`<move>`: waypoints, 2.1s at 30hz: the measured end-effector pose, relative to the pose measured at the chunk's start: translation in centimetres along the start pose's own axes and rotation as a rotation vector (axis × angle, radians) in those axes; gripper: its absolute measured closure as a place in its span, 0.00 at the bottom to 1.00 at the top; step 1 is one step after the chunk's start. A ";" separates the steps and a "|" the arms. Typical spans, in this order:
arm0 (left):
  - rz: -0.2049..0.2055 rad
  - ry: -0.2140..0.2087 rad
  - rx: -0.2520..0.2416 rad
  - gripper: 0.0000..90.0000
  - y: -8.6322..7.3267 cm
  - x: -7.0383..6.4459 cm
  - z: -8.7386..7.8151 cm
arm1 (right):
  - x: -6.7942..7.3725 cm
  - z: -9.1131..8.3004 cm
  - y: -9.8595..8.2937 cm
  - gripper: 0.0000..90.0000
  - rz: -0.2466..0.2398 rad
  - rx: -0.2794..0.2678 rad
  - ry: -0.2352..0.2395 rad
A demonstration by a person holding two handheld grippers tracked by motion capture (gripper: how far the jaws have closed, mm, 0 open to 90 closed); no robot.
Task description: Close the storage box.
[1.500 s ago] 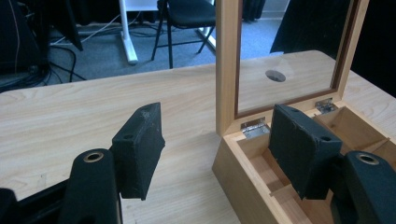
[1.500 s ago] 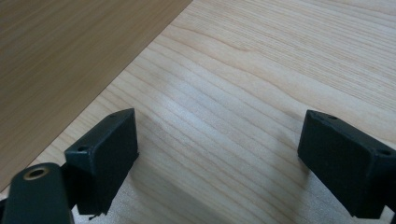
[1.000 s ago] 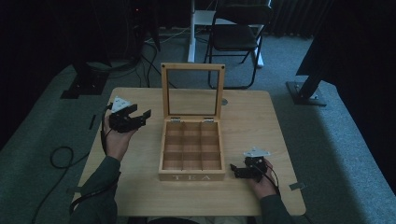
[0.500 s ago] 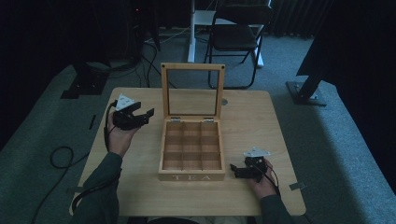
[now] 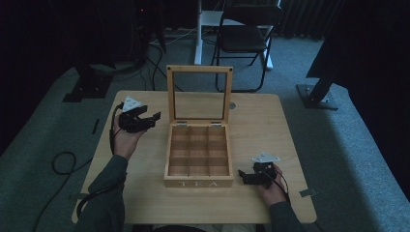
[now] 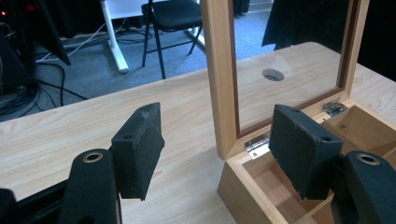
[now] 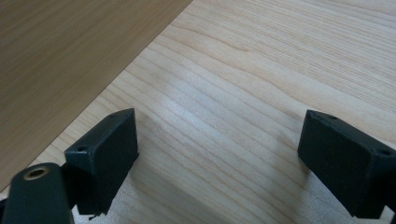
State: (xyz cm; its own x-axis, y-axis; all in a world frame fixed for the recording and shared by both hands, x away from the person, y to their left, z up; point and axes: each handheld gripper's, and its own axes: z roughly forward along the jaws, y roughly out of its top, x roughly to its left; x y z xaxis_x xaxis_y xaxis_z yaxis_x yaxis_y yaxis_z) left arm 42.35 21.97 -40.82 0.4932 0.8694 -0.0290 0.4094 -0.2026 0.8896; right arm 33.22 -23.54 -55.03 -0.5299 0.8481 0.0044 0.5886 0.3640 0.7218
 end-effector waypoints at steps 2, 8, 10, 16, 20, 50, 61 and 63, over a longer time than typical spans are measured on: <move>0.001 -0.002 0.002 0.39 0.0 -0.1 0.2 | 0.0 0.0 0.0 0.13 0.000 0.000 0.000; 0.001 -0.005 0.007 0.39 0.3 -0.2 0.6 | 0.0 0.0 0.0 0.13 0.000 0.000 0.000; -0.002 -0.006 0.006 0.39 0.5 -0.2 0.8 | 0.0 0.0 0.0 0.13 -0.001 0.000 0.000; -0.007 -0.003 0.010 0.39 0.9 0.2 1.4 | 0.0 0.0 0.0 0.13 0.000 0.000 0.000; -0.015 0.005 0.016 0.39 1.0 0.5 1.9 | 0.0 0.0 0.0 0.13 0.000 0.000 0.000; -0.100 -0.028 0.033 0.38 2.1 0.2 7.2 | 0.0 0.0 0.0 0.13 -0.009 0.000 0.009; -0.082 -0.046 0.051 0.38 3.3 -0.3 9.1 | 0.1 -0.1 -0.1 0.13 -0.013 0.000 0.013; -0.087 -0.050 0.046 0.38 3.4 -0.3 9.2 | 0.1 -0.1 -0.1 0.13 -0.014 0.001 0.014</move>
State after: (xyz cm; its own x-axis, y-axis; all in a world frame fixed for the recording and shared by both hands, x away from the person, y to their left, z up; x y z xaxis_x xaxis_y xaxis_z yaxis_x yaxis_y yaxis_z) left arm 50.67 16.91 -41.96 0.4916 0.8613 -0.1286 0.4867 -0.1493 0.8607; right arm 33.08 -23.51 -55.03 -0.5466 0.8374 0.0042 0.5818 0.3762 0.7211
